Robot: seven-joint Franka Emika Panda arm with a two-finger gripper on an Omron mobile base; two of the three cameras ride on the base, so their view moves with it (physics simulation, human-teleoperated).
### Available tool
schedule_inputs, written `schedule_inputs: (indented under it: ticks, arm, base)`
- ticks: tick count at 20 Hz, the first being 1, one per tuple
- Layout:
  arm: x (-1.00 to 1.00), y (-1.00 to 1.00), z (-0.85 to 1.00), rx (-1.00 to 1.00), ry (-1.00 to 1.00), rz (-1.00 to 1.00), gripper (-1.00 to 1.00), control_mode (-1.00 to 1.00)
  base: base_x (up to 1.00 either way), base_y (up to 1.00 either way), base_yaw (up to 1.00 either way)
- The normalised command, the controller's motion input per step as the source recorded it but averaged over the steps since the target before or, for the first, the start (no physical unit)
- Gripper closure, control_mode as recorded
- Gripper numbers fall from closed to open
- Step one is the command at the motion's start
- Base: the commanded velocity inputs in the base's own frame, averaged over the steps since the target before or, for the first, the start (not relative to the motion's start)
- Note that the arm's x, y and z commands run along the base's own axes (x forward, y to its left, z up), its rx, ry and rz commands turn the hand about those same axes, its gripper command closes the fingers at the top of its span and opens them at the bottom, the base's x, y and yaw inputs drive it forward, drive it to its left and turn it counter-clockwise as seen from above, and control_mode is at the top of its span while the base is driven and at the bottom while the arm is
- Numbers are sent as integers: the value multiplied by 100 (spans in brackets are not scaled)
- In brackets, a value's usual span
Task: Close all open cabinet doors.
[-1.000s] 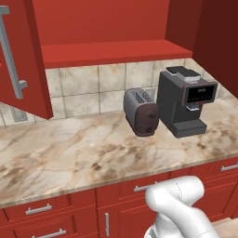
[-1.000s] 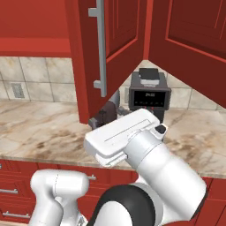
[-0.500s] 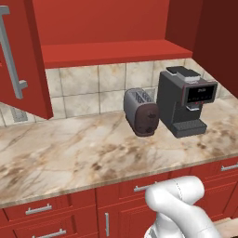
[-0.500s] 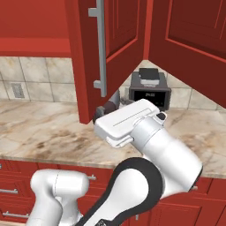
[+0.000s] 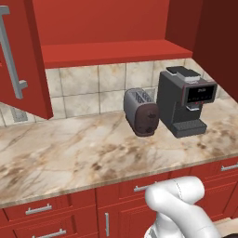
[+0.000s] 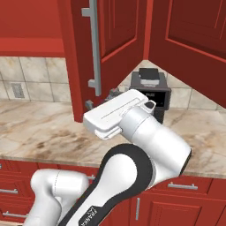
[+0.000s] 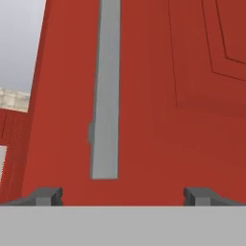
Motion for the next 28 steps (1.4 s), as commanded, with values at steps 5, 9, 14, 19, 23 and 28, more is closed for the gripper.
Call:
schedule_inputs:
  ticks: [5, 9, 14, 19, 23, 28]
  arm:
    - [0, 50, 4, -10, -2, 0, -100, -100]
    - [5, 48, 7, -9, 0, 0, -100, -100]
    - [11, 44, 17, -7, -1, 0, -100, -100]
    - [26, 45, 26, -7, 0, 0, -100, -100]
    - [32, 46, 19, -6, 0, 0, -100, -100]
    - [38, 46, 6, -4, 0, 0, -100, -100]
  base:
    - [0, 0, 0]
    - [0, 0, 0]
    - [0, 0, 0]
    - [0, 0, 0]
    - [0, 0, 0]
    - [0, 0, 0]
